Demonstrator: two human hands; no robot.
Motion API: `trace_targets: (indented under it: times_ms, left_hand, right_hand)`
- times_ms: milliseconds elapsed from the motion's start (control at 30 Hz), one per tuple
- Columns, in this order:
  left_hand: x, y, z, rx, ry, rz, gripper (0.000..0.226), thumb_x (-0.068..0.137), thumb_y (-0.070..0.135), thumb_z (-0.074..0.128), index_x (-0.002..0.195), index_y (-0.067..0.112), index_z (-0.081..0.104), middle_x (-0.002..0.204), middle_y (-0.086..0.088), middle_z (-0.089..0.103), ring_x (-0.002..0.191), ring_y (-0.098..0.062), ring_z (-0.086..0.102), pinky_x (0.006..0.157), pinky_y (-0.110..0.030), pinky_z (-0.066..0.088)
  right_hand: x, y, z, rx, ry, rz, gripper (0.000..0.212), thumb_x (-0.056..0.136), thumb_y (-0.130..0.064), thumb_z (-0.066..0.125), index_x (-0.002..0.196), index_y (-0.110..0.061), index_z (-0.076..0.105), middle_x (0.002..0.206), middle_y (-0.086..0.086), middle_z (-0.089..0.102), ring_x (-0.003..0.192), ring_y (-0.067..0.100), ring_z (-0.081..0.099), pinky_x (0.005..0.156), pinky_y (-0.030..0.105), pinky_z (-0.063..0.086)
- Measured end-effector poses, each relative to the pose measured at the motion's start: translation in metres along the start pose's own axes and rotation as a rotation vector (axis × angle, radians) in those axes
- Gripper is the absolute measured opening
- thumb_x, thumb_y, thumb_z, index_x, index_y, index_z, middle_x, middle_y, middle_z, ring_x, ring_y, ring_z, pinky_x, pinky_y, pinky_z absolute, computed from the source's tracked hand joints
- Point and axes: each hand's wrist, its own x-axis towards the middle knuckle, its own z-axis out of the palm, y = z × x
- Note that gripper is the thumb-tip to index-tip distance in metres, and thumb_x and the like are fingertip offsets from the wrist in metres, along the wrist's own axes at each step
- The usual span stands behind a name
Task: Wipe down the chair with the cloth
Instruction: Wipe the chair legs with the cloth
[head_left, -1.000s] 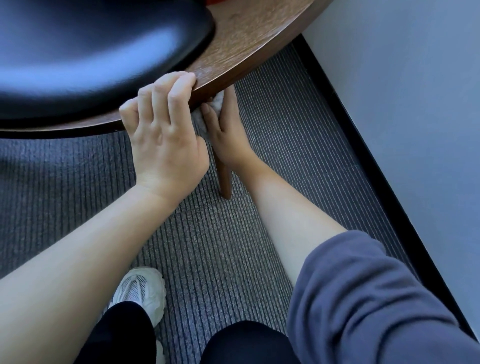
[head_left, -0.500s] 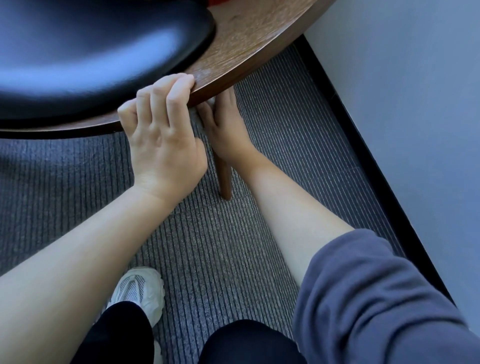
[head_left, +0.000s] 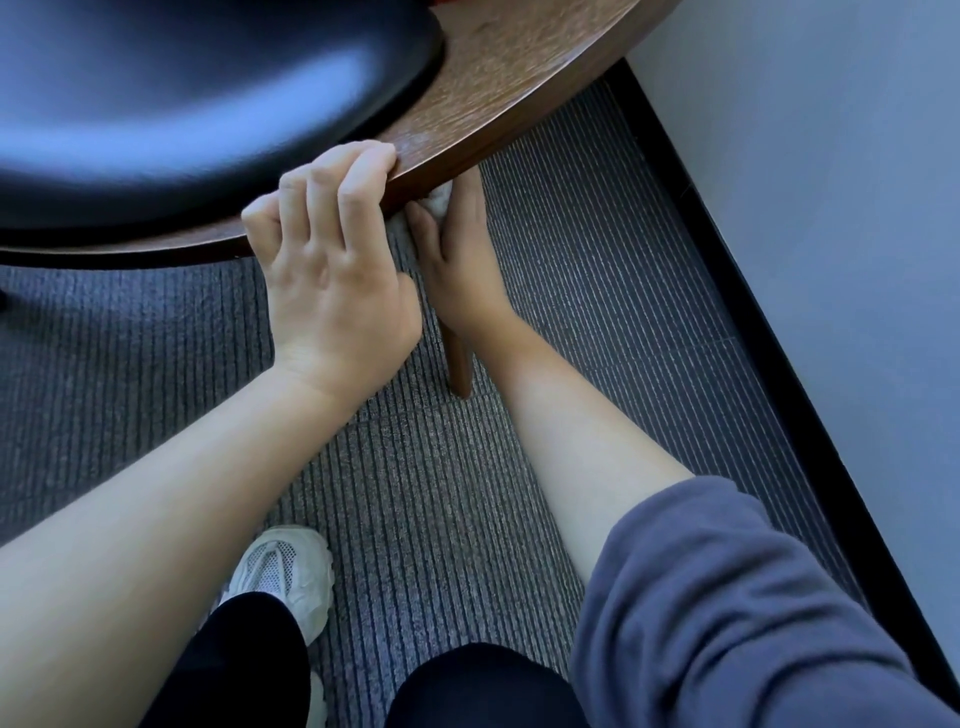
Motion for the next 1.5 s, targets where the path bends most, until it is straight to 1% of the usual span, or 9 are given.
trace_targets:
  times_ms: [400,667,800,1033,1133,1233,1300,1433,1500]
  left_hand:
    - [0.001,0.001,0.002,0.024,0.008,-0.008,0.064,0.068,0.015,0.049,0.129,0.011,0.030,0.127,-0.016,0.054,0.112,-0.025,0.039,0.090,-0.040,0.028]
    - [0.001,0.000,0.003,0.050,0.005,0.017,0.066,0.067,0.019,0.049,0.129,0.010,0.031,0.125,-0.018,0.055,0.110,-0.024,0.036,0.088,-0.039,0.027]
    - [0.001,-0.001,0.004,0.056,0.011,0.026,0.067,0.066,0.017,0.051,0.128,0.012,0.029,0.124,-0.018,0.055,0.110,-0.023,0.035,0.087,-0.038,0.027]
    - [0.001,-0.002,0.009,0.077,0.049,0.033,0.067,0.064,0.015,0.052,0.127,0.012,0.029,0.123,-0.017,0.056,0.109,-0.023,0.035,0.086,-0.038,0.028]
    - [0.001,-0.002,0.010,0.072,0.060,0.033,0.066,0.065,0.017,0.051,0.127,0.014,0.028,0.124,-0.015,0.055,0.110,-0.022,0.034,0.088,-0.038,0.028]
    - [0.001,-0.002,0.010,0.067,0.078,0.028,0.065,0.065,0.018,0.049,0.126,0.015,0.028,0.127,-0.003,0.038,0.109,-0.021,0.034,0.088,-0.036,0.028]
    - [0.001,-0.002,0.010,0.067,0.063,0.017,0.063,0.066,0.018,0.048,0.125,0.016,0.027,0.127,-0.003,0.035,0.108,-0.021,0.033,0.087,-0.037,0.027]
    - [0.000,-0.004,0.009,0.083,0.063,0.018,0.060,0.069,0.018,0.048,0.125,0.016,0.027,0.127,-0.009,0.043,0.107,-0.022,0.032,0.087,-0.039,0.029]
    - [0.000,-0.005,0.009,0.076,0.052,0.021,0.060,0.070,0.018,0.047,0.126,0.017,0.026,0.126,-0.003,0.033,0.107,-0.021,0.031,0.087,-0.038,0.029]
  right_hand:
    - [-0.029,0.017,0.010,0.151,0.029,0.171,0.078,0.098,-0.043,0.043,0.156,-0.012,0.000,0.162,0.016,0.015,0.149,0.027,0.020,0.117,0.053,0.026]
    - [-0.045,0.033,0.013,0.179,0.030,0.230,0.073,0.099,-0.043,0.041,0.156,-0.026,-0.001,0.160,0.013,0.022,0.142,0.026,0.035,0.111,0.054,0.037]
    - [-0.061,0.056,0.016,0.143,-0.055,0.319,0.075,0.098,-0.050,0.041,0.153,-0.042,-0.009,0.144,0.022,0.045,0.121,0.034,0.056,0.098,0.057,0.048]
    - [-0.101,0.097,0.013,0.119,-0.252,0.632,0.079,0.103,-0.025,0.045,0.155,-0.021,-0.014,0.122,-0.005,0.054,0.109,0.009,0.056,0.086,0.019,0.042]
    - [-0.101,0.103,0.015,0.122,-0.261,0.660,0.078,0.103,-0.022,0.048,0.156,-0.027,-0.009,0.106,-0.015,0.056,0.083,-0.010,0.058,0.074,0.011,0.046]
    - [-0.109,0.117,0.020,0.130,-0.276,0.738,0.078,0.096,-0.030,0.054,0.147,-0.055,0.001,0.099,-0.002,0.068,0.075,0.011,0.067,0.071,0.036,0.058]
    - [-0.112,0.125,0.024,0.164,-0.278,0.807,0.070,0.092,-0.029,0.056,0.138,-0.062,0.015,0.106,0.002,0.070,0.076,0.019,0.069,0.067,0.039,0.059]
    - [-0.108,0.113,0.021,0.141,-0.338,0.953,0.071,0.100,-0.018,0.050,0.153,-0.034,0.005,0.129,0.007,0.060,0.101,0.024,0.064,0.053,0.010,0.048]
    - [-0.107,0.117,0.021,0.121,-0.325,0.953,0.059,0.103,-0.020,0.048,0.152,-0.024,0.015,0.139,0.011,0.052,0.107,0.027,0.060,0.070,0.015,0.044]
